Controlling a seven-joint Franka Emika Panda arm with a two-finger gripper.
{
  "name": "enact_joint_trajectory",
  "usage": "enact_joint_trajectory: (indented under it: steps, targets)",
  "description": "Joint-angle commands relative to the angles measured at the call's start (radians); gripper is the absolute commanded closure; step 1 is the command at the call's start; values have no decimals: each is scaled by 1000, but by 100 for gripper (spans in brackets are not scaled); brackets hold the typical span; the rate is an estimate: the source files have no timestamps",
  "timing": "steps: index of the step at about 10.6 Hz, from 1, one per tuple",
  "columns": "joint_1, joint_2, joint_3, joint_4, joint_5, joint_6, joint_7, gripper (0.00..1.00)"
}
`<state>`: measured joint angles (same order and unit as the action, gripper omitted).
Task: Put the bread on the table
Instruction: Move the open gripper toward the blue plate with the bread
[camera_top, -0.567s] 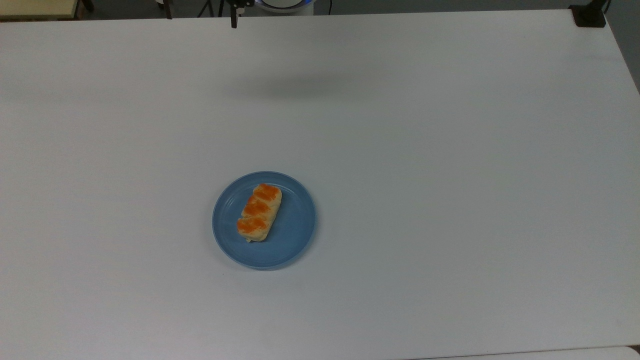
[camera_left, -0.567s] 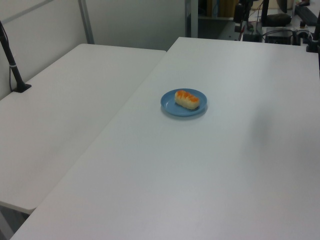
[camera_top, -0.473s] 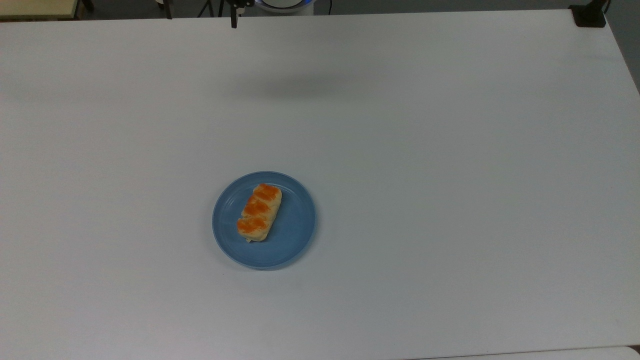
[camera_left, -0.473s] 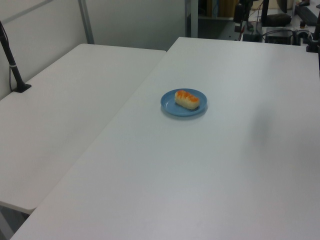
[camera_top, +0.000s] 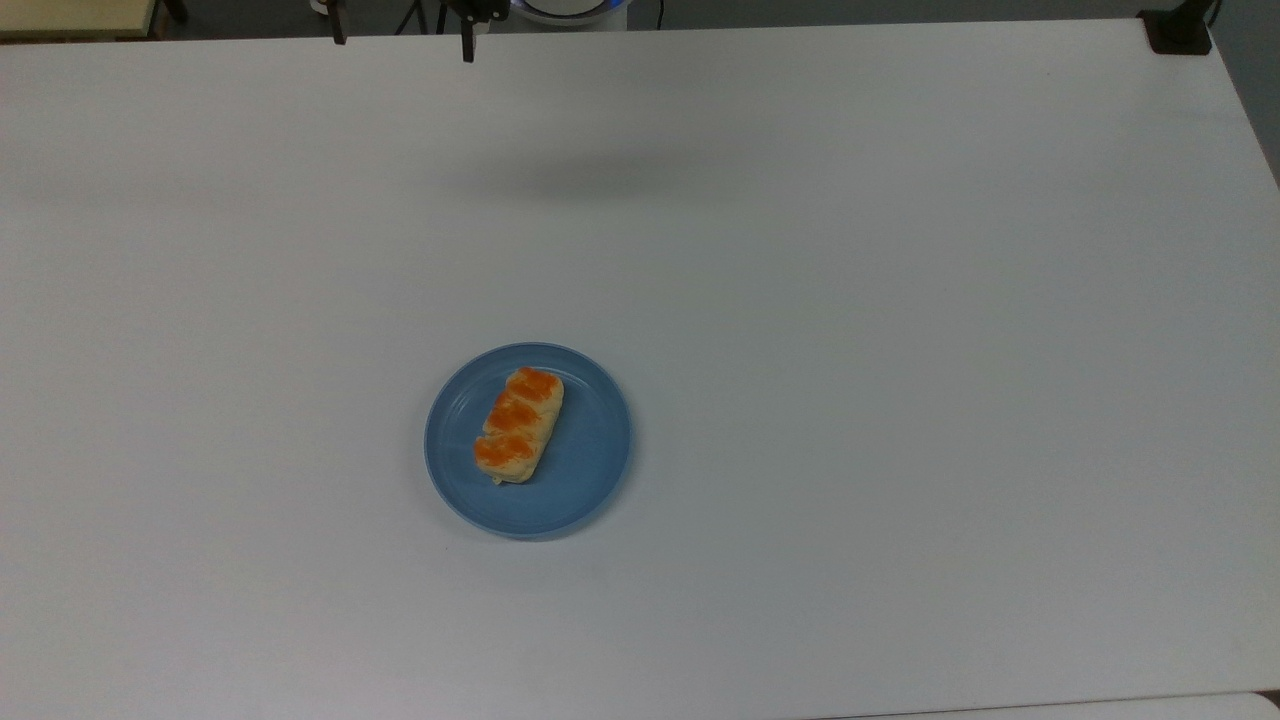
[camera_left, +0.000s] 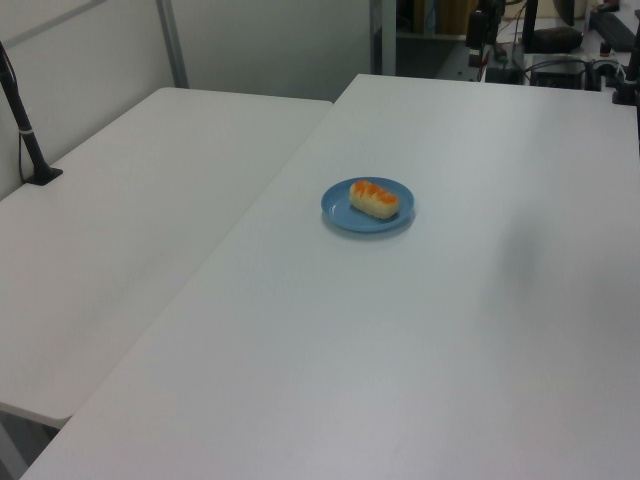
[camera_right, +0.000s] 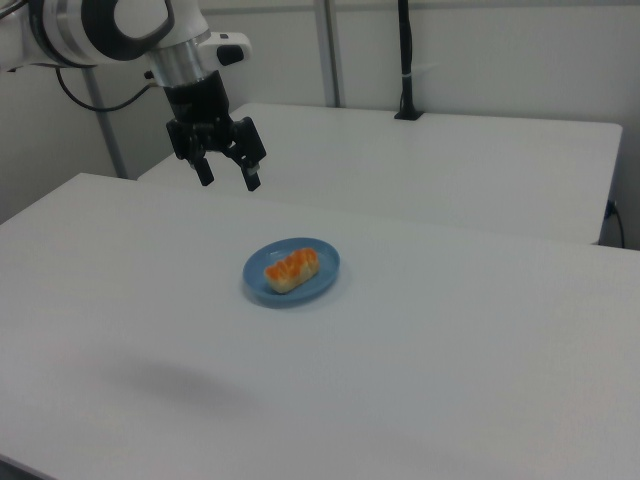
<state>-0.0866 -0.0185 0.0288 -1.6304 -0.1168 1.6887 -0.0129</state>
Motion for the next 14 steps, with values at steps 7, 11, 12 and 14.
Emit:
enact_joint_trajectory:
  steps: [7, 11, 12, 14]
  targets:
    - [8, 51, -3, -16, -20, 66, -13, 0]
    - [5, 115, -1, -25, -44, 164, -9, 0]
    - [2, 126, -1, -51, -34, 228, 25, 0]
    - [8, 185, -1, -100, -32, 430, 219, 0]
